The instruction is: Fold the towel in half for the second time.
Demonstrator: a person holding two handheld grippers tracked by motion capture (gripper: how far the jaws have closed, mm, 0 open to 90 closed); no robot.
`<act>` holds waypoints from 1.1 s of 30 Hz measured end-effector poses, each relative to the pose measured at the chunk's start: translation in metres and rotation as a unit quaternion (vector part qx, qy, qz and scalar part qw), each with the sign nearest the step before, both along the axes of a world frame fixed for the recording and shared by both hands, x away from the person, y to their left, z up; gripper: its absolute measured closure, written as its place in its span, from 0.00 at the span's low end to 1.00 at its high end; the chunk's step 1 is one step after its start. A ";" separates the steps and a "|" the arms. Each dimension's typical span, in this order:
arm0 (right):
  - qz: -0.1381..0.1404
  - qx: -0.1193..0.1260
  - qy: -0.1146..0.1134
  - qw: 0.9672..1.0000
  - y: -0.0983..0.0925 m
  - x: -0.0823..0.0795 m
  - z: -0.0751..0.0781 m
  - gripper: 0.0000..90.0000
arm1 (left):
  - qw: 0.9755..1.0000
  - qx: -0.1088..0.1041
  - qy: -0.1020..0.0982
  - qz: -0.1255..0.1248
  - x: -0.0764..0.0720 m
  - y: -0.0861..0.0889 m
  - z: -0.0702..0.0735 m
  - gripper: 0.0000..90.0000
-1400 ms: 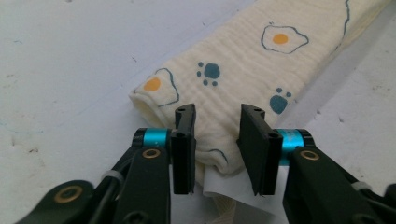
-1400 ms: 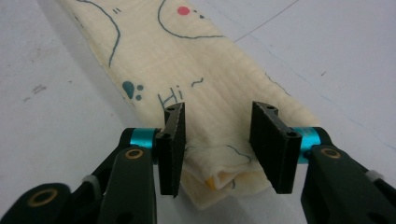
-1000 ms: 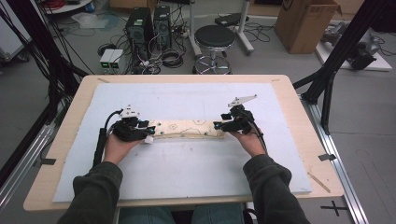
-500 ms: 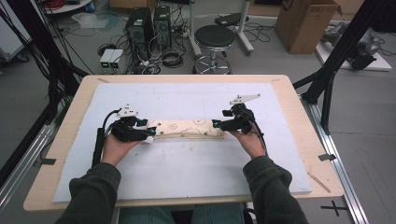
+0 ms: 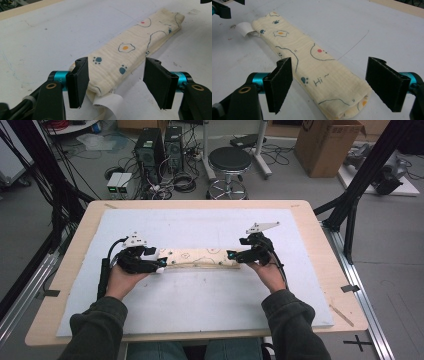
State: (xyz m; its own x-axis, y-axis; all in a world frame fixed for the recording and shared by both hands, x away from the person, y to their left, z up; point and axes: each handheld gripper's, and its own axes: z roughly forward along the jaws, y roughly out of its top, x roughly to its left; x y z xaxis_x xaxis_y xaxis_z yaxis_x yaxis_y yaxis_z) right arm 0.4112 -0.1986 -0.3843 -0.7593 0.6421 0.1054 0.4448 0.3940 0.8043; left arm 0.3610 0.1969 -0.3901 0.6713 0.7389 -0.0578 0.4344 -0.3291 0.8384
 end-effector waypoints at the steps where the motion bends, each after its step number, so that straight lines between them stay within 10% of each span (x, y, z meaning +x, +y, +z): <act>1: 0.001 0.001 -0.001 1.000 0.000 -0.001 0.000 0.23 | 1.000 0.000 0.001 0.000 -0.001 0.000 0.000 0.41; 33: -0.002 -0.003 -0.023 1.000 -0.019 -0.035 -0.004 0.17 | 1.000 -0.009 -0.016 -0.001 -0.036 0.015 0.002 0.35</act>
